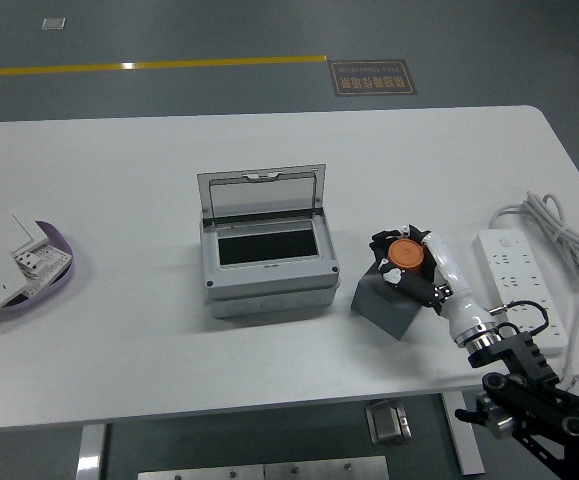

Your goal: Pick up the cylinder from the cube,place it in the box,flap close box

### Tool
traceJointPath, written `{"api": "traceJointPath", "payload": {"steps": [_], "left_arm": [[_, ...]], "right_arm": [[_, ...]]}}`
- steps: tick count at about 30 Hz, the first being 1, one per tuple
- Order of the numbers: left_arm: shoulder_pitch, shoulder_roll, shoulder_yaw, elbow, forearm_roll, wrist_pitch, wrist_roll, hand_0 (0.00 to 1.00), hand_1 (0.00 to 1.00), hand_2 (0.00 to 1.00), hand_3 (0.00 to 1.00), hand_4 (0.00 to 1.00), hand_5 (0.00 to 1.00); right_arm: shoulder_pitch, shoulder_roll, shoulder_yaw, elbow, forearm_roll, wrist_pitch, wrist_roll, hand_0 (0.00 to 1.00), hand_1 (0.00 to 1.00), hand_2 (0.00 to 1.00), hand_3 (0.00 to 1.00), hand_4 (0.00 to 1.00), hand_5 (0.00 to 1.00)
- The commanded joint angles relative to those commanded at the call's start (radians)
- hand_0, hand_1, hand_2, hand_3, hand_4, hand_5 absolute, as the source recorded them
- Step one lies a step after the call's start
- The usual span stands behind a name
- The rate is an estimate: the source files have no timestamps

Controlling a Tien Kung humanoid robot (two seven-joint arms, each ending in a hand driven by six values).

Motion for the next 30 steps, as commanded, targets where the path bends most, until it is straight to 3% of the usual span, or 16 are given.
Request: {"api": "traceJointPath", "payload": {"steps": [4,5,10,11,15,22,23,28,29,30], "left_arm": [[0.0,0.0,0.0,0.0,0.0,0.0,0.0,0.615,0.637,0.626,0.63,0.685,0.251],[0.0,0.0,0.001,0.0,-0.001,0.0,0.0,0.615,0.637,0.626,0.629,0.684,0.251],[0.001,0.0,0.0,0.0,0.001,0.0,0.0,0.615,0.637,0.626,0.629,0.684,0.251],[0.001,0.0,0.0,0.0,0.001,0.0,0.0,0.614,0.636,0.626,0.63,0.685,0.251],[0.001,0.0,-0.001,0.0,0.002,0.0,0.0,0.614,0.636,0.626,0.63,0.685,0.251],[0.001,0.003,-0.007,0.0,0.012,-0.001,0.005,0.614,0.637,0.626,0.629,0.684,0.25],[0.0,0.003,-0.008,0.0,0.014,-0.001,0.005,0.614,0.637,0.626,0.63,0.684,0.25],[-0.001,0.004,-0.012,0.0,0.02,-0.001,0.008,0.614,0.637,0.626,0.63,0.684,0.25],[-0.001,0.005,-0.013,0.0,0.022,-0.001,0.008,0.614,0.637,0.626,0.63,0.684,0.25],[-0.001,0.005,-0.014,0.0,0.024,-0.001,0.009,0.614,0.637,0.626,0.63,0.684,0.25]], "right_arm": [[0.001,-0.001,0.002,0.005,0.002,0.0,0.004,0.568,0.51,0.462,0.456,0.002,0.002],[0.001,-0.002,0.003,0.007,0.003,-0.001,0.006,0.518,0.484,0.439,0.391,0.002,0.002],[0.009,-0.001,0.01,0.013,0.002,-0.006,0.018,0.518,0.484,0.439,0.391,0.002,0.002],[0.011,0.0,0.013,0.014,-0.002,-0.008,0.019,0.503,0.475,0.428,0.323,0.002,0.002],[0.023,0.001,0.027,0.03,-0.034,-0.028,0.01,0.503,0.475,0.428,0.323,0.002,0.002],[0.089,0.023,0.034,0.073,-0.174,-0.068,-0.104,0.472,0.467,0.423,0.298,0.002,0.002],[0.105,0.028,0.029,0.077,-0.199,-0.069,-0.126,0.382,0.397,0.401,0.279,0.002,0.002],[0.197,0.059,-0.033,0.087,-0.323,-0.09,-0.25,0.382,0.397,0.401,0.279,0.002,0.002],[0.217,0.066,-0.05,0.086,-0.348,-0.092,-0.278,0.106,0.241,0.376,0.261,0.002,0.002],[0.235,0.072,-0.067,0.084,-0.369,-0.096,-0.301,0.106,0.241,0.376,0.261,0.002,0.002]]}}
